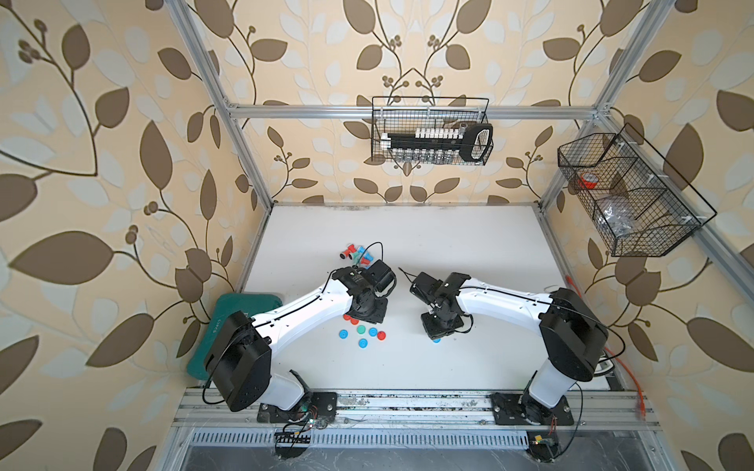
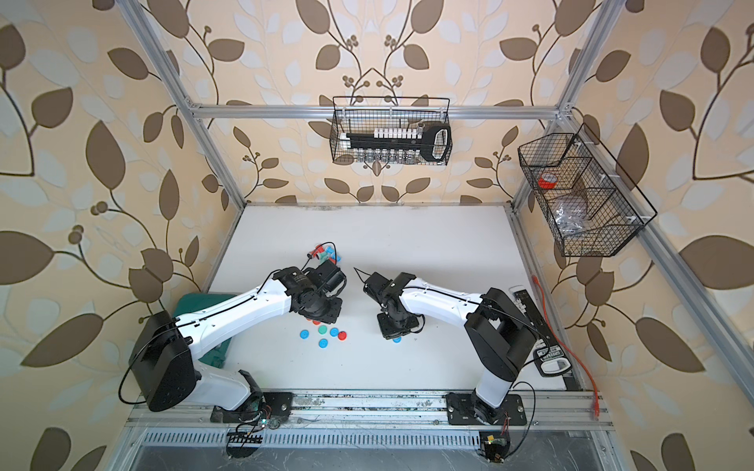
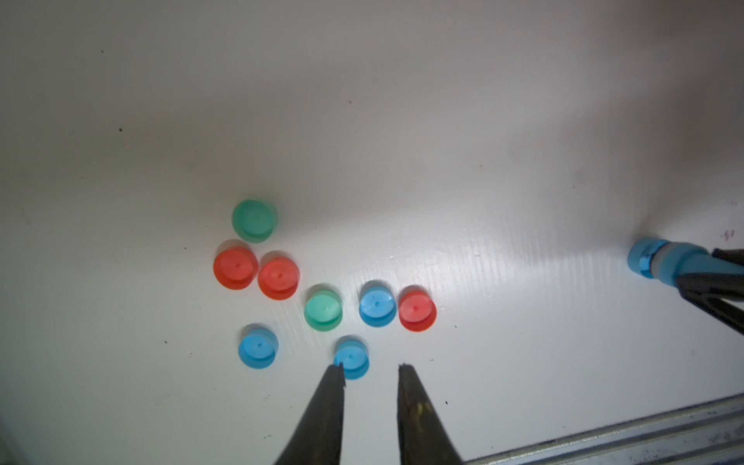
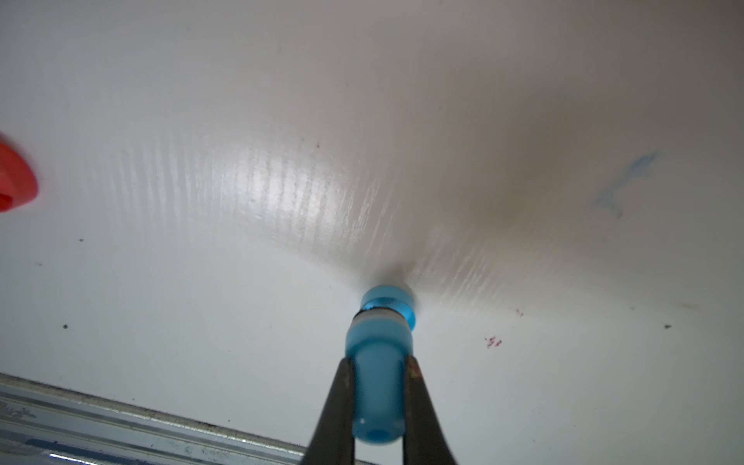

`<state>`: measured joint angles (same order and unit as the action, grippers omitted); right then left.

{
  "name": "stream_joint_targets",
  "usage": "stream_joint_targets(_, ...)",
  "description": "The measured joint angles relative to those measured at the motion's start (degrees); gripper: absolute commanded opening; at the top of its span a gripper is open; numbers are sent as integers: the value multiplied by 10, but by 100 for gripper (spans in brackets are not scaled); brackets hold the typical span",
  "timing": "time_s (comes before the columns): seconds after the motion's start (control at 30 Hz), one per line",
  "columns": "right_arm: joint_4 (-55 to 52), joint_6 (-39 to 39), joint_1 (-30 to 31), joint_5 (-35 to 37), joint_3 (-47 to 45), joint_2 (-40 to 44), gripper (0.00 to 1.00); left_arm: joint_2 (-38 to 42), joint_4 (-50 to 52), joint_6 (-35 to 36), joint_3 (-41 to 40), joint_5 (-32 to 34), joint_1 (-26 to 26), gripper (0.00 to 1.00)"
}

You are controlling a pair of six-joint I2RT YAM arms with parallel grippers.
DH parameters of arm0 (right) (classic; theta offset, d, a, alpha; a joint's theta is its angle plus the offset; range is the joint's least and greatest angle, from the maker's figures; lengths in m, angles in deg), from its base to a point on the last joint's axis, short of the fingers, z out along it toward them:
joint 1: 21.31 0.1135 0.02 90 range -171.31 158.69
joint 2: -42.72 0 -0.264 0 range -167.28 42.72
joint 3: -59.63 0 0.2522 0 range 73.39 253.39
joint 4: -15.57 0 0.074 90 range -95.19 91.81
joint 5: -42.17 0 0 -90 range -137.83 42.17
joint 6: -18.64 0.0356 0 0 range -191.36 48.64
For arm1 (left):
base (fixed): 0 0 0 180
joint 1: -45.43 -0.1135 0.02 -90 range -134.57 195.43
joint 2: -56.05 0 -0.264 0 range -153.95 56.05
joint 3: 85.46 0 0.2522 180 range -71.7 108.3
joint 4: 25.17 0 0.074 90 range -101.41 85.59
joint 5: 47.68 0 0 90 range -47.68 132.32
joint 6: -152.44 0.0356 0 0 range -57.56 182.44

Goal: Close the stamp cap
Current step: Close the cover of the stamp.

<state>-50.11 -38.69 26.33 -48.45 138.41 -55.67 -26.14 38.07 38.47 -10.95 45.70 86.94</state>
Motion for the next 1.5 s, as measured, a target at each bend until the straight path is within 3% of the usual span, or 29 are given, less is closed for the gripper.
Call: stream_joint_targets(1.5, 9, 3, 0, 0, -11, -21, 0, 0, 0, 0, -10, 0, -4, 26)
